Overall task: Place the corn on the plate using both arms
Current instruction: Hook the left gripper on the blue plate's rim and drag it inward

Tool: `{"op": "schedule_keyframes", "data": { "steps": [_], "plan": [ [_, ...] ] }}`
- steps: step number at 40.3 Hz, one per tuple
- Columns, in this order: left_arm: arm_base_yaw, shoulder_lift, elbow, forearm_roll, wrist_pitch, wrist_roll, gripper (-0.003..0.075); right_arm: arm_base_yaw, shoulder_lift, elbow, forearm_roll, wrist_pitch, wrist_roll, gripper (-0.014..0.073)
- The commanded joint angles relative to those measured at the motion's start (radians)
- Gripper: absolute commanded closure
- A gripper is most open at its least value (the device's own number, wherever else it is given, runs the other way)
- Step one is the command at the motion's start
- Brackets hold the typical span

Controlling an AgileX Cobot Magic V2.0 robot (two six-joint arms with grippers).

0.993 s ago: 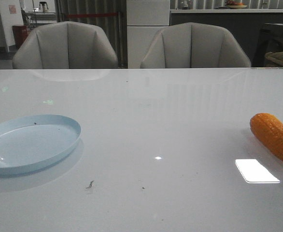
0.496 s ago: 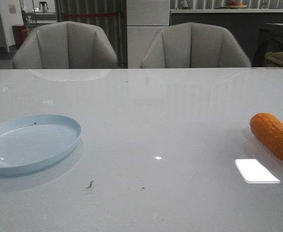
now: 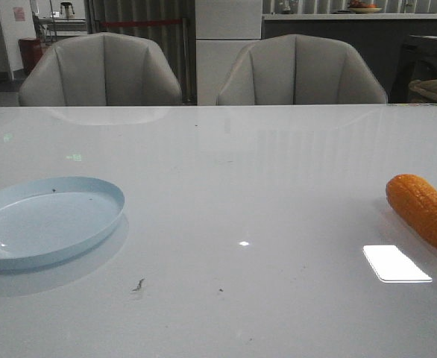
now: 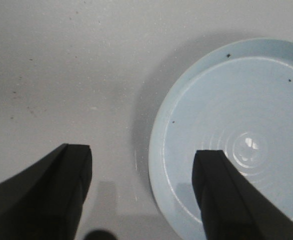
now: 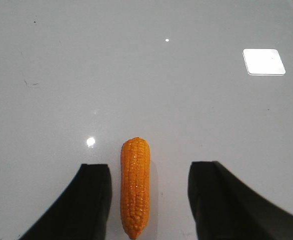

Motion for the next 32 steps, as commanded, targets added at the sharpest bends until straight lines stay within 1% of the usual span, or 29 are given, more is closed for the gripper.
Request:
{"op": "schedule_keyframes", "data": {
  "steps": [1,8,15,25,32],
  "plan": [
    [0.001,0.008,-0.038,-0.050,-0.014,0.004,0.0233,-0.004,-0.007,-0.030,-0.002,-0.070,0.004,0.0138],
    [0.001,0.078,-0.038,-0.068,-0.014,0.004,0.0233,-0.004,-0.007,-0.030,-0.002,-0.069,0.004,0.0138],
    [0.001,0.105,-0.038,-0.068,-0.019,0.004,0.0237,-0.004,-0.007,-0.030,-0.002,-0.069,0.004,0.0138],
    [0.001,0.129,-0.038,-0.068,-0.062,0.004,0.0319,-0.004,-0.007,-0.030,-0.002,-0.069,0.004,0.0138],
    [-0.004,0.154,-0.038,-0.069,-0.062,0.004,0.0328,-0.004,-0.007,-0.030,-0.002,-0.069,0.004,0.0138]
  ]
}}
